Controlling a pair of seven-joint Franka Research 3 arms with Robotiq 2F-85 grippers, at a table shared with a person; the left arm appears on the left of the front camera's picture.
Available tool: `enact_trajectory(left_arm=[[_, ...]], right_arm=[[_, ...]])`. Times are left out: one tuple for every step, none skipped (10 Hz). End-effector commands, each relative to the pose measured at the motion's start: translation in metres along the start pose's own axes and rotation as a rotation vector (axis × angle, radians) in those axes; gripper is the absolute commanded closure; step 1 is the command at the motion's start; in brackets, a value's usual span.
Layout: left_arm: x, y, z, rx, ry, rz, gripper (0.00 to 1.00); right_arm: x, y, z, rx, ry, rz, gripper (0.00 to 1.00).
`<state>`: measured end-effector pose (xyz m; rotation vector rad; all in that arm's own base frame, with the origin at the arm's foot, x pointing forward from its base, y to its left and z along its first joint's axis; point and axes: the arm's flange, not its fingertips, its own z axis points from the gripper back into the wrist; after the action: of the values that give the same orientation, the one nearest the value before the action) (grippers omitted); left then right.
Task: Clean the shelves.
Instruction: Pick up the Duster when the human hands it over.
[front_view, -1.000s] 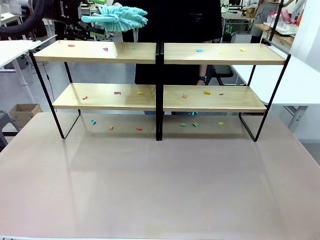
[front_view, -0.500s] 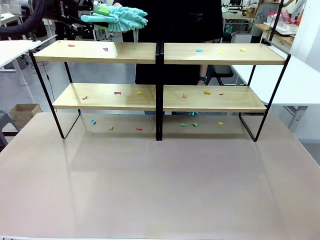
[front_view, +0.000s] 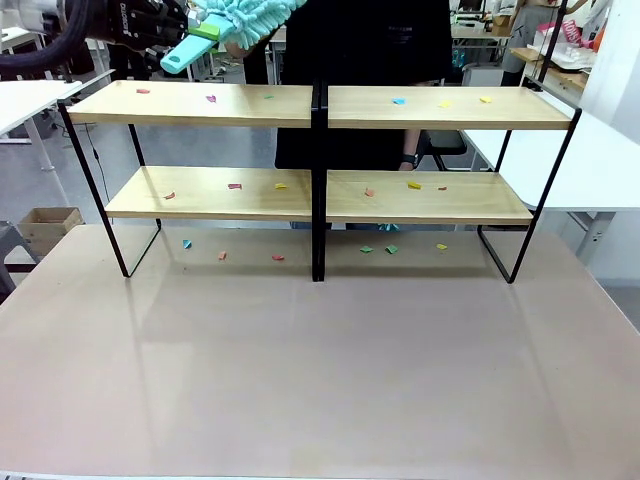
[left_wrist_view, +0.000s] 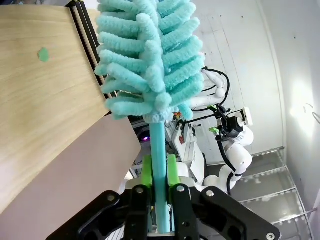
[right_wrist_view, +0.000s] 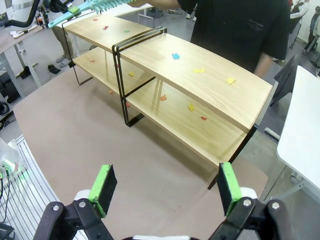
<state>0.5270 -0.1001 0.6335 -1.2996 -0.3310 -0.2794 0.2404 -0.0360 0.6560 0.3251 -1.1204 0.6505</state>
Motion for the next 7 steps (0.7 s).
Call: enact_trajectory(left_arm=[[-0.005, -0.006, 0.002, -0.021, -0.003, -0.018, 1.00], [-0.007, -0.007, 0.004, -0.022, -0.003, -0.025, 1.00], [-0.010, -0.010, 0.007, -0.032, 0.007, -0.029, 1.00], [-0.018, -0.017, 0.013, -0.016, 0.076, -0.050, 1.00], [-0.035, -0.030, 0.032, 0.034, 0.173, -0.104, 1.00], [-0.048, -0.042, 0.063, 0.038, 0.187, -0.150, 1.00], [-0.063, -0.048, 0.104, 0.092, 0.188, -0.183, 1.00]], right_arm=[[0.000, 0.000, 0.000, 0.005, -0.004, 0.002, 0.00], [0.000, 0.000, 0.000, 0.005, -0.004, 0.002, 0.00], [0.000, 0.000, 0.000, 0.005, -0.004, 0.002, 0.00], [0.000, 0.000, 0.000, 0.005, -0.004, 0.002, 0.00], [0.000, 0.000, 0.000, 0.005, -0.004, 0.002, 0.00], [0.000, 0.000, 0.000, 0.005, -0.004, 0.002, 0.00], [0.000, 0.000, 0.000, 0.005, -0.004, 0.002, 0.00]])
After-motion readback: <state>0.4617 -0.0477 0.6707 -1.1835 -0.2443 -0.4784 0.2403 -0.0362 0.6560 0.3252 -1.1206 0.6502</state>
